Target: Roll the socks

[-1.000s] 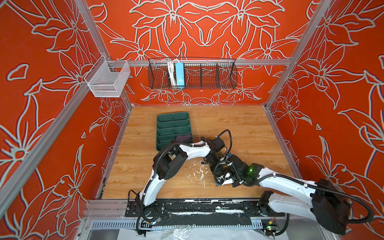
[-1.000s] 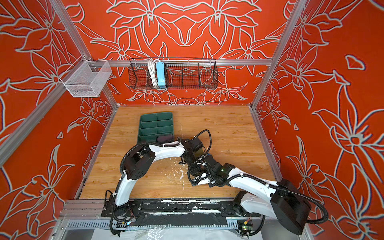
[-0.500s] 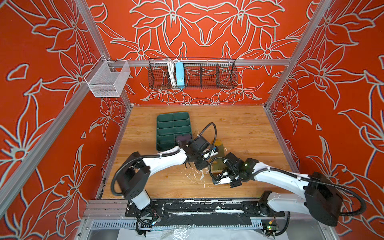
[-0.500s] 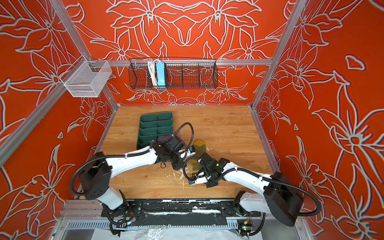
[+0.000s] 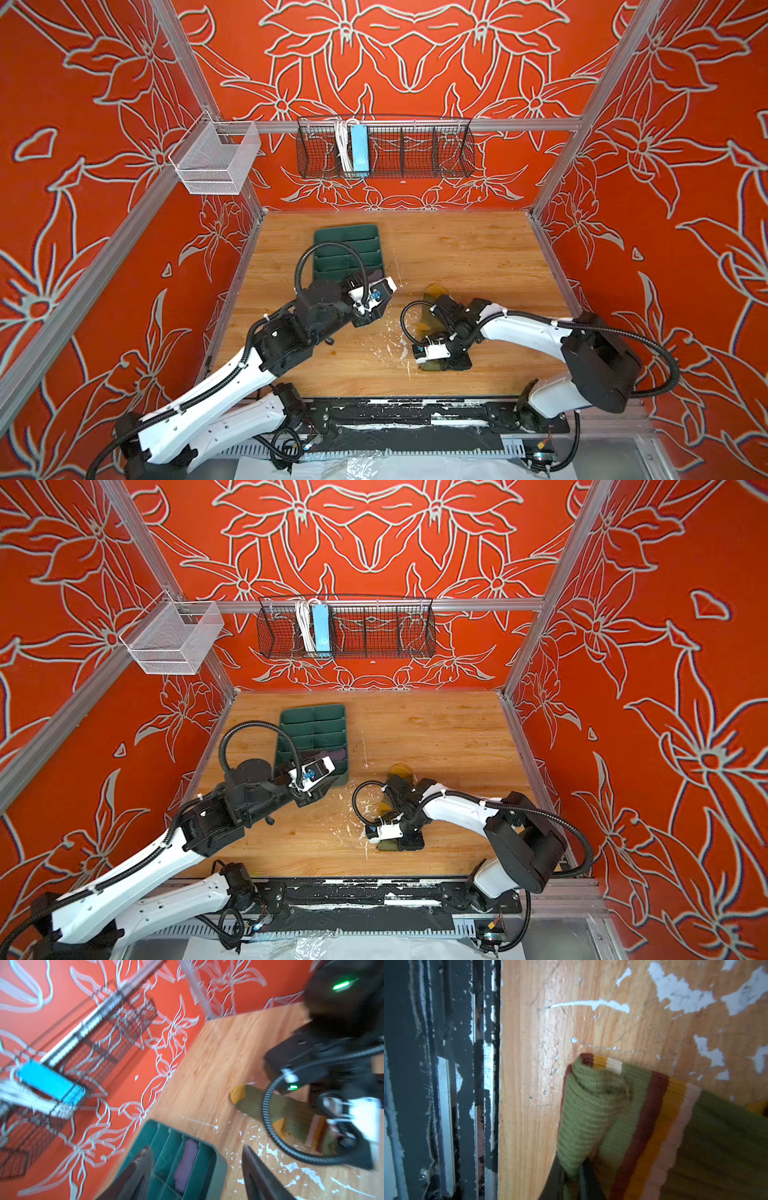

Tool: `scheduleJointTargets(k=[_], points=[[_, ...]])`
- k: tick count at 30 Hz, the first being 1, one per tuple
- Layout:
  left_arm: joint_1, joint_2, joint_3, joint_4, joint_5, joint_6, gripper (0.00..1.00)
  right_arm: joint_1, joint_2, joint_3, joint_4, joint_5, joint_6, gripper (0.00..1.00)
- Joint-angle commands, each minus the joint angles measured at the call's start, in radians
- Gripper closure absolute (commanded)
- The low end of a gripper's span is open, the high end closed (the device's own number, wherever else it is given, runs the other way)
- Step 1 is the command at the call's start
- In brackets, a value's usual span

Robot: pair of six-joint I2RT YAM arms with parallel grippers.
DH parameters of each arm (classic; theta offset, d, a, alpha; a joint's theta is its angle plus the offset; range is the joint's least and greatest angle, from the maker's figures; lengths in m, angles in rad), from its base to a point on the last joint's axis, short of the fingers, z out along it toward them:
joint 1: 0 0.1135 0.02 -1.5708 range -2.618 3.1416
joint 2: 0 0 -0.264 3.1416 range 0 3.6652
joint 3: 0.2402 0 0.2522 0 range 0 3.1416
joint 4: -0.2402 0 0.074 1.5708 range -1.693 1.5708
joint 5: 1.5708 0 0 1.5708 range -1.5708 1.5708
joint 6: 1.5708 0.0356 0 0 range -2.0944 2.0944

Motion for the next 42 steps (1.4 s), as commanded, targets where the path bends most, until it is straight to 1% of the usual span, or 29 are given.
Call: scheduleJointTargets(k=[1,3,5,7,8,9,11,14,16,19,21,24,25,27,30,34,36,37,39,40,42], points=[[-0.059,0.012,-0.077,-0.007,0.118,0.127,0.33,-0.014,0.05,0.008,-0.017,-0.018,0.011,1.0],[-0.134,0.036,-0.121,0.019,0.062,0.152,0.33,-0.022,0.066,0.014,-0.011,-0.012,0.011,1.0],[-0.241,0.081,-0.178,0.074,-0.037,0.19,0.33,-0.031,0.08,0.013,0.008,-0.001,0.013,1.0],[-0.326,0.133,-0.232,0.156,-0.117,0.197,0.33,-0.036,0.09,0.013,0.021,0.0,0.016,1.0],[-0.368,0.158,-0.253,0.196,-0.148,0.184,0.33,-0.038,0.094,0.014,0.027,0.003,0.015,1.0],[-0.388,0.211,-0.269,0.227,-0.167,0.168,0.33,-0.04,0.097,0.014,0.031,0.002,0.015,1.0],[-0.466,0.291,-0.289,0.289,-0.214,0.126,0.33,-0.046,0.101,0.013,0.044,0.014,0.015,1.0],[-0.533,0.428,-0.297,0.381,-0.264,0.048,0.34,-0.05,0.107,0.014,0.054,0.022,0.014,1.0],[-0.564,0.524,-0.294,0.463,-0.299,0.01,0.35,-0.051,0.109,0.014,0.06,0.022,0.016,1.0],[-0.581,0.649,-0.265,0.547,-0.345,-0.041,0.37,-0.053,0.117,0.019,0.064,0.019,0.02,1.0],[-0.601,0.693,-0.257,0.603,-0.421,-0.047,0.4,-0.053,0.122,0.02,0.063,0.019,0.023,1.0],[-0.604,0.674,-0.265,0.632,-0.515,-0.044,0.39,-0.056,0.126,0.025,0.061,0.024,0.028,1.0],[-0.6,0.648,-0.272,0.628,-0.552,-0.028,0.37,-0.057,0.129,0.028,0.06,0.026,0.031,1.0],[-0.589,0.577,-0.283,0.588,-0.582,0.011,0.35,-0.062,0.134,0.032,0.058,0.028,0.035,1.0],[-0.579,0.415,-0.279,0.435,-0.523,0.038,0.32,-0.071,0.148,0.046,0.051,0.033,0.041,1.0],[-0.572,0.21,-0.266,0.203,-0.363,0.081,0.28,-0.09,0.186,0.087,0.017,0.03,0.057,1.0],[-0.572,0.14,-0.249,0.102,-0.287,0.106,0.28,-0.099,0.207,0.106,0.0,0.022,0.063,1.0],[-0.571,0.121,-0.237,0.046,-0.248,0.117,0.28,-0.103,0.219,0.117,-0.009,0.02,0.07,1.0],[-0.573,0.109,-0.225,0.003,-0.197,0.121,0.28,-0.11,0.236,0.133,-0.021,0.021,0.08,1.0],[-0.573,0.112,-0.226,-0.001,-0.175,0.116,0.28,-0.114,0.246,0.141,-0.03,0.017,0.084,1.0],[-0.573,0.139,-0.251,0.052,-0.154,0.101,0.28,-0.123,0.257,0.146,-0.028,0.01,0.094,1.0]])
